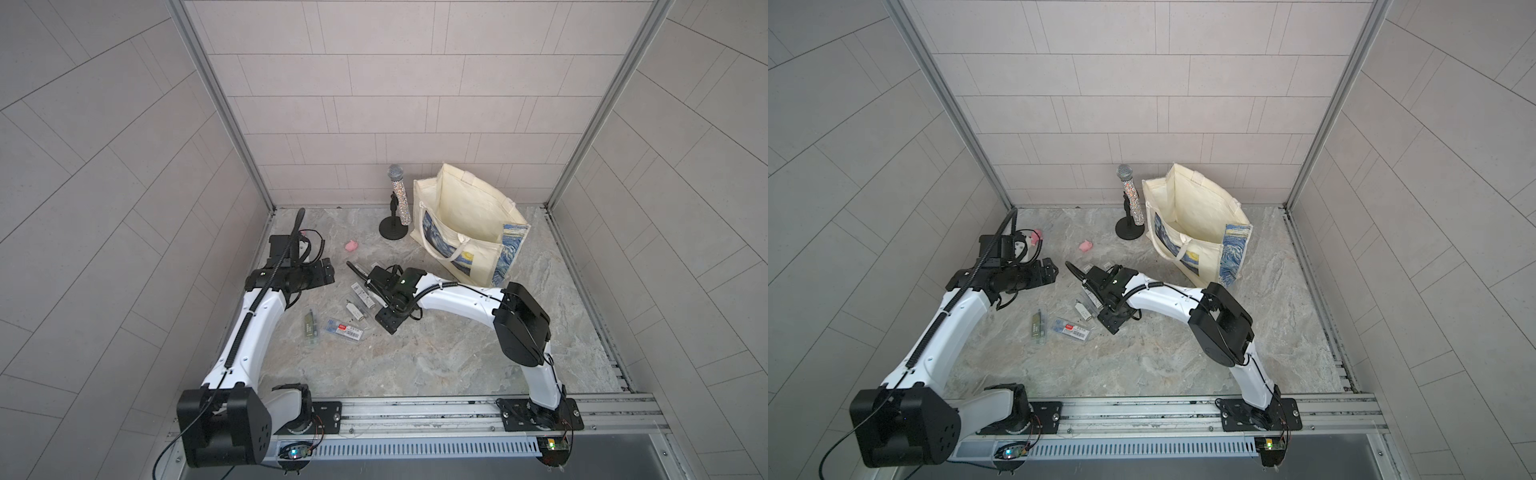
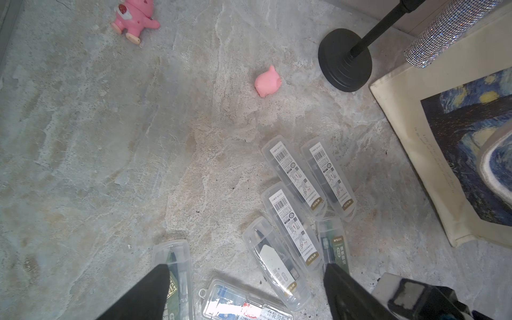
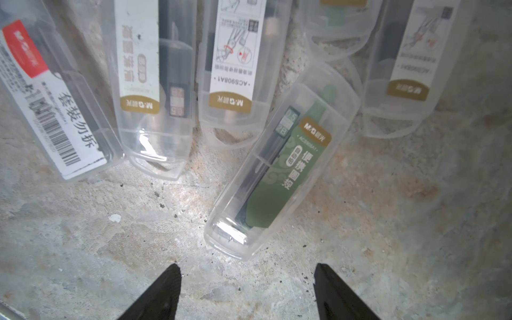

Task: Put the compass set into the canvas bag
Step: Pick up the compass set at the center of the board.

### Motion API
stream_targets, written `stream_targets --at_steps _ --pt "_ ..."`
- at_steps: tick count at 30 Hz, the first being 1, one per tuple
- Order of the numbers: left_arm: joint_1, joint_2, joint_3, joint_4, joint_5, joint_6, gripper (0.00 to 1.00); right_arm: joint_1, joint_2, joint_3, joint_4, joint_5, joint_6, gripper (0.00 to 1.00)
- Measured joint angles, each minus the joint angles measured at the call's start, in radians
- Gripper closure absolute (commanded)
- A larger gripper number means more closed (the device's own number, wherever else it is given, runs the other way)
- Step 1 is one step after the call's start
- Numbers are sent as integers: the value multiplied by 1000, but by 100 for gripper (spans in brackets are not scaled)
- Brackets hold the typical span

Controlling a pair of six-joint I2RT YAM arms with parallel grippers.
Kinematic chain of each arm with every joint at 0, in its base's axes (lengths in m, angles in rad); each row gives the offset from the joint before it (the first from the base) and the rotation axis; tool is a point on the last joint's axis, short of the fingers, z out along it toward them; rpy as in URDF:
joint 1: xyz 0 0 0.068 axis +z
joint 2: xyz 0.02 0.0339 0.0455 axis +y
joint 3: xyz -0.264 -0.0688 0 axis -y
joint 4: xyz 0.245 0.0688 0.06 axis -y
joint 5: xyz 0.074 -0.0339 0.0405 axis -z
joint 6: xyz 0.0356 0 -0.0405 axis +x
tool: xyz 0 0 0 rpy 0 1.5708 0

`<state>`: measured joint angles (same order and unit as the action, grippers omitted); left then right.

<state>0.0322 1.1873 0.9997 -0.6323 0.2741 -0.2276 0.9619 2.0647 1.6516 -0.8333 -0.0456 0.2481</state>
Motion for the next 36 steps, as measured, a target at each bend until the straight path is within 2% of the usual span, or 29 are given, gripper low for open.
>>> stream_targets --at_steps 4,19,31,36 --pt "0 -3 0 1 10 0 7 0 43 5 4 -4 8 22" --pt "0 -15 -1 15 34 0 7 -3 109 56 71 45 92 34" --pt "0 -15 -2 20 54 0 7 -26 136 58 105 57 108 34" --pt "0 -15 -2 22 59 0 7 -26 134 51 117 57 110 47"
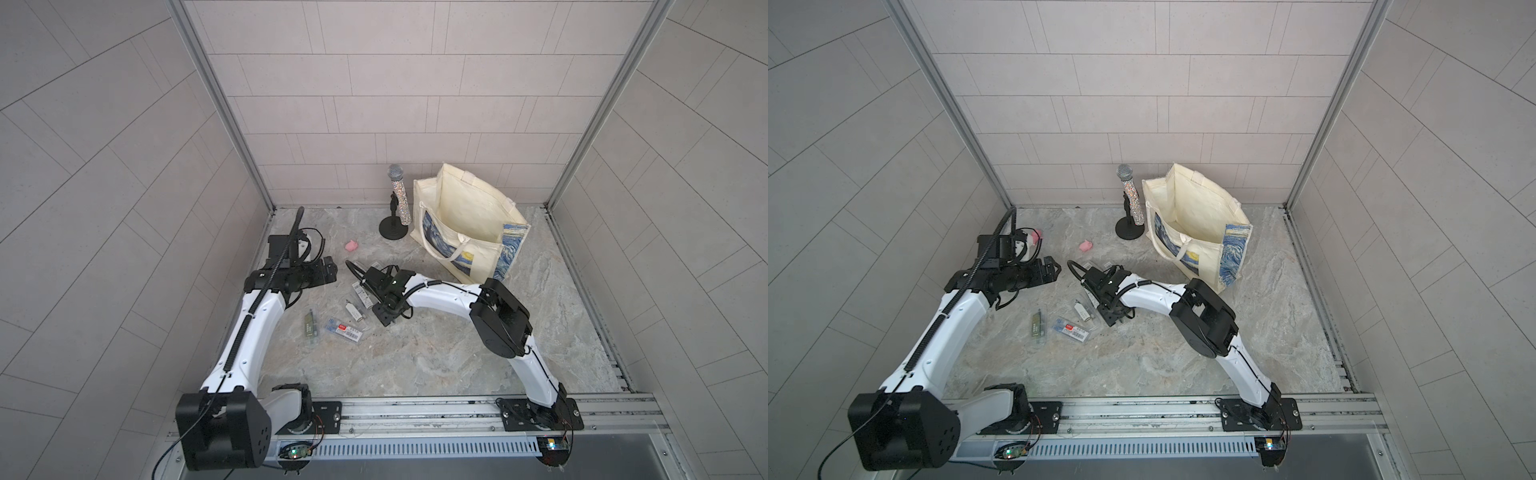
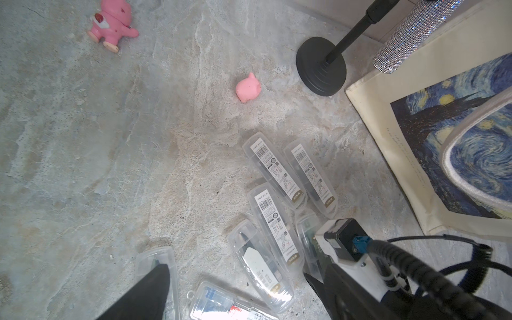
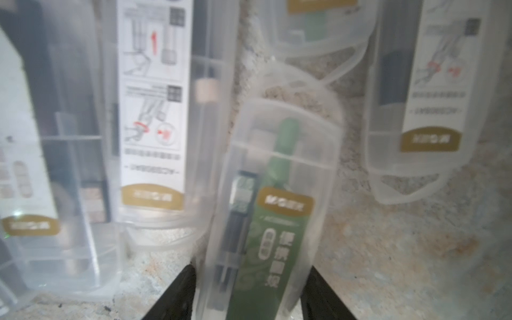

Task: Put the compass set into the canvas bag
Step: Pick up the compass set at the center of the board, then place the compass set in the canvas bag.

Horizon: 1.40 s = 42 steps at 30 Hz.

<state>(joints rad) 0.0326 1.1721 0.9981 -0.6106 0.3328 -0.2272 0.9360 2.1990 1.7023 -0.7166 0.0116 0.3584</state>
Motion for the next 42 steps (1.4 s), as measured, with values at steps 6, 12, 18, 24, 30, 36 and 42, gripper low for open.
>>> stream_targets --at_steps 6,12,18,24,30,36,42 --pt "0 0 0 0 3 0 7 0 -17 -29 22 1 1 56" --pt "0 0 -5 3 4 0 7 0 -39 -57 15 14 -11 75" --pt "0 0 -5 4 6 0 7 0 -98 -74 -53 28 -50 92" --pt "0 0 -6 4 8 0 7 -5 -265 -5 -157 105 -113 100" --pt "0 0 -6 4 18 2 7 -68 -415 122 -210 162 -180 100" --pt "0 0 -6 9 52 8 7 -221 -438 278 -244 196 -247 100" --pt "0 0 -6 9 69 16 7 -358 -408 410 -284 222 -292 100"
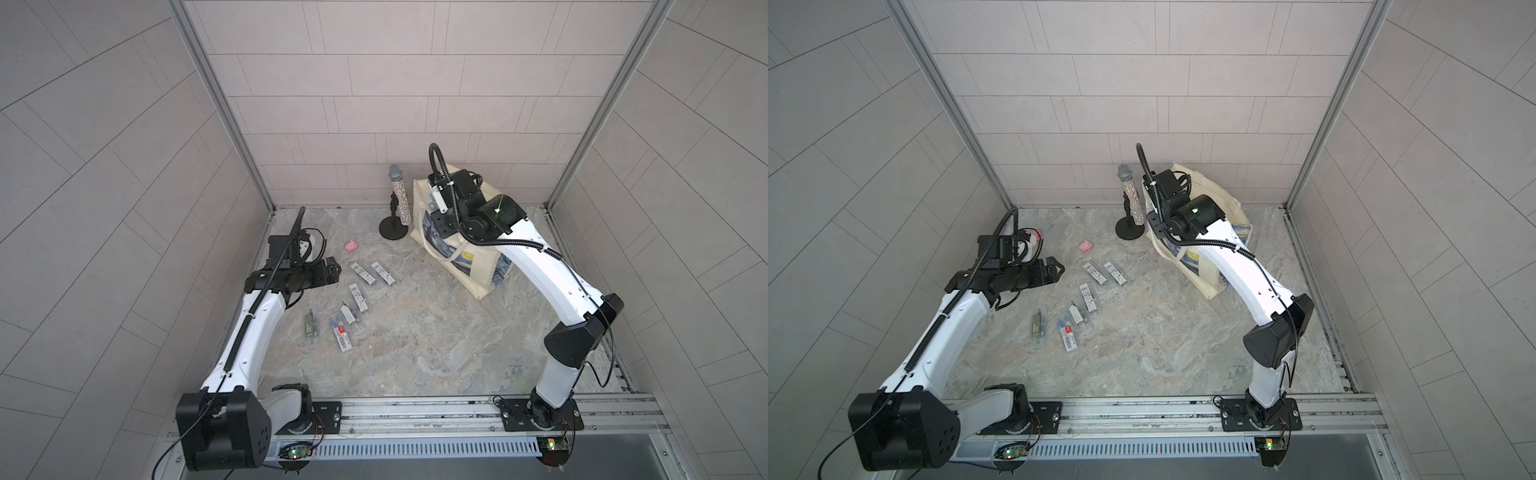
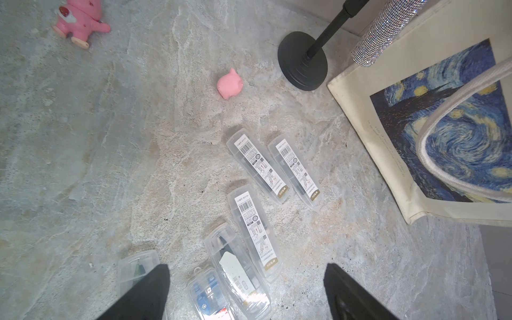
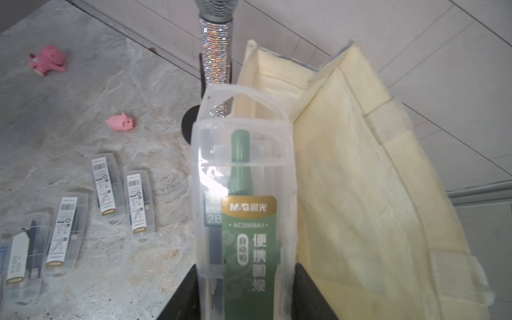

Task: Put the compass set into the canvas bag
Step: Place the compass set in the canvas bag.

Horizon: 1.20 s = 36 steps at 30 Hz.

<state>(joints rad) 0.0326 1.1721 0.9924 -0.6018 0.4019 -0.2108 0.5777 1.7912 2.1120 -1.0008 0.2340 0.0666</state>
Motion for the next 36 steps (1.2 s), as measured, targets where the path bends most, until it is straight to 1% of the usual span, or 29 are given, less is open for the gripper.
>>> stream_targets --at_steps 8,14,22,27,36 --pt "0 0 0 0 10 2 7 -116 4 70 -26 -6 -26 100" --pt "0 0 0 0 14 2 7 -182 63 98 -29 -25 -34 100" --pt "0 0 0 0 19 2 7 -209 153 100 -42 -69 -43 100" --pt "0 1 0 0 24 2 7 -227 211 170 -78 -89 -56 100" --pt "6 2 0 0 24 6 7 -238 277 245 -111 -100 -64 100"
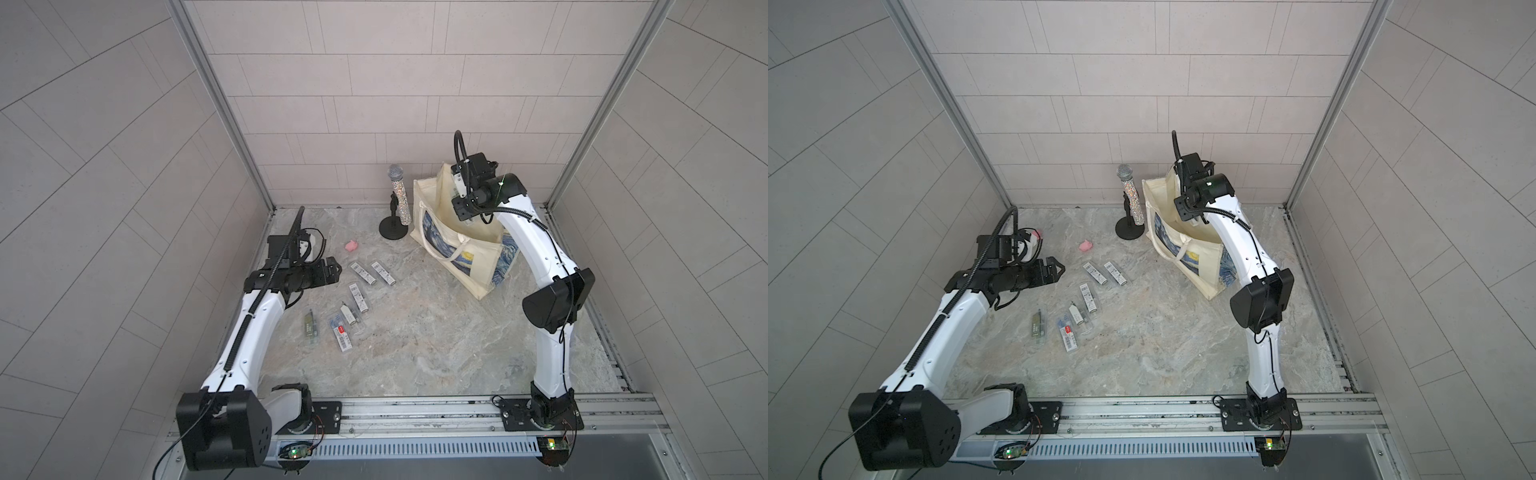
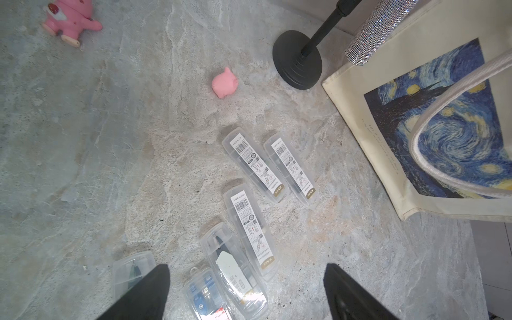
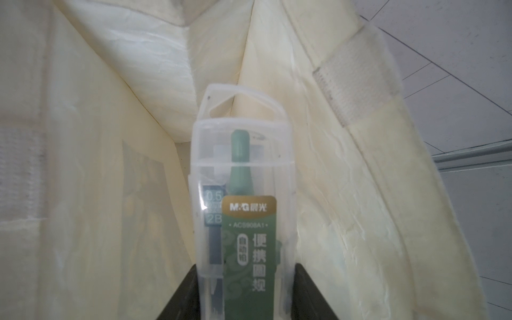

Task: Put the compass set into the canvas bag
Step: Place the compass set in the canvas bag.

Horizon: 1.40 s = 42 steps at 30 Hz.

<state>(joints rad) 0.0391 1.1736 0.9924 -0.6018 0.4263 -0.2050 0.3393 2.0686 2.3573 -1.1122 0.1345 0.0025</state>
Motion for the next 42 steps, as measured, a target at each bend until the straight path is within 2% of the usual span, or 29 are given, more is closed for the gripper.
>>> stream_targets --at_steps 16,42 --pt "7 5 0 0 15 0 7 -11 132 90 -44 -7 -10 100" --pt "10 6 0 0 18 0 7 -51 233 89 -101 29 -28 100"
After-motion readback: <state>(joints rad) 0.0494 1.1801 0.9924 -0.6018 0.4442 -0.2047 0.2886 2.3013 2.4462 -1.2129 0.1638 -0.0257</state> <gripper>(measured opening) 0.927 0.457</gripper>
